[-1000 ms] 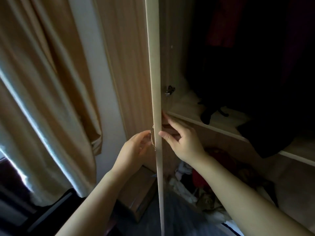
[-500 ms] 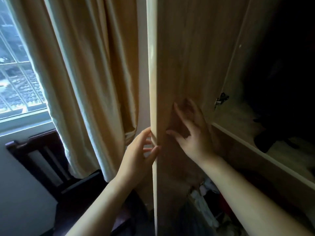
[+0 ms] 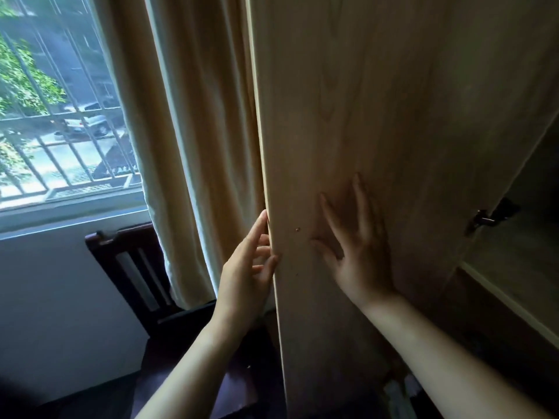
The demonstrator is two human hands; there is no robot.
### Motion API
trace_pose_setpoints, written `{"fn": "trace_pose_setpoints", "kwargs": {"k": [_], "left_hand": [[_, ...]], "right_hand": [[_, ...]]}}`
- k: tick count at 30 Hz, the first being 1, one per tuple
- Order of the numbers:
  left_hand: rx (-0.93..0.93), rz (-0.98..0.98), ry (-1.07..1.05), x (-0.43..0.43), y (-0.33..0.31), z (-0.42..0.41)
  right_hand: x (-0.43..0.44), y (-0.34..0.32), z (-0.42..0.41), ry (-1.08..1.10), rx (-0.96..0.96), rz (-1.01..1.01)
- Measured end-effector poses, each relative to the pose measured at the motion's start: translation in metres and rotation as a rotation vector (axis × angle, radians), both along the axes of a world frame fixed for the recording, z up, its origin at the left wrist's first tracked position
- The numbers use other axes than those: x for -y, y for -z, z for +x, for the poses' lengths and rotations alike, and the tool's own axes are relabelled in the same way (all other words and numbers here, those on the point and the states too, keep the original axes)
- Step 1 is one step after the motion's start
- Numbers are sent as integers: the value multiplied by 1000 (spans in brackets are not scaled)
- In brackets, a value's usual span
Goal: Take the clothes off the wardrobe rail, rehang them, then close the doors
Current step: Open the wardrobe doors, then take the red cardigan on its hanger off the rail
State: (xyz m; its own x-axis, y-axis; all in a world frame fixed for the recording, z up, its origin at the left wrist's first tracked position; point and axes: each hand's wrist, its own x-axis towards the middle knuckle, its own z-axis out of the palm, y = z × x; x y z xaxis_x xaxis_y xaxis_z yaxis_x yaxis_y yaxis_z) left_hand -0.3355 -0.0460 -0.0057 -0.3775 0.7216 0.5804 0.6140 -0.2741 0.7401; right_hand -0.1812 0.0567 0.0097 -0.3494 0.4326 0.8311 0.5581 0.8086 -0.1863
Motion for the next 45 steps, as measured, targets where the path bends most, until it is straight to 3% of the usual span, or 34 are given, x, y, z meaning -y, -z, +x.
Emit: {"fn": "trace_pose_setpoints", "kwargs": {"k": [7,13,18,23,27,31,35,45], "left_hand": [[-241,-54,90,0,9,-27],[-519,-3,176,29,8,-34],[-680,18,504,56,28,-30],[-757,-212,739,62,58,8],[-858,-282,910,61,69,64],[-915,-204,1016,48,51,133],[-882,-61,1054,16,7,210],[-775,369,898,-79,-145,376]], "right_hand": [[12,5,1,78,25,-33],[72,21,3,271,42,-259],[150,57,25,462,34,-473],[227,93,64,742,64,-633],[270,101,103,924,82,-720],[276,81,158,1065,78,-676],[252,32,228,1133,95,-500],[165,-141,376,1092,132,-144]]}}
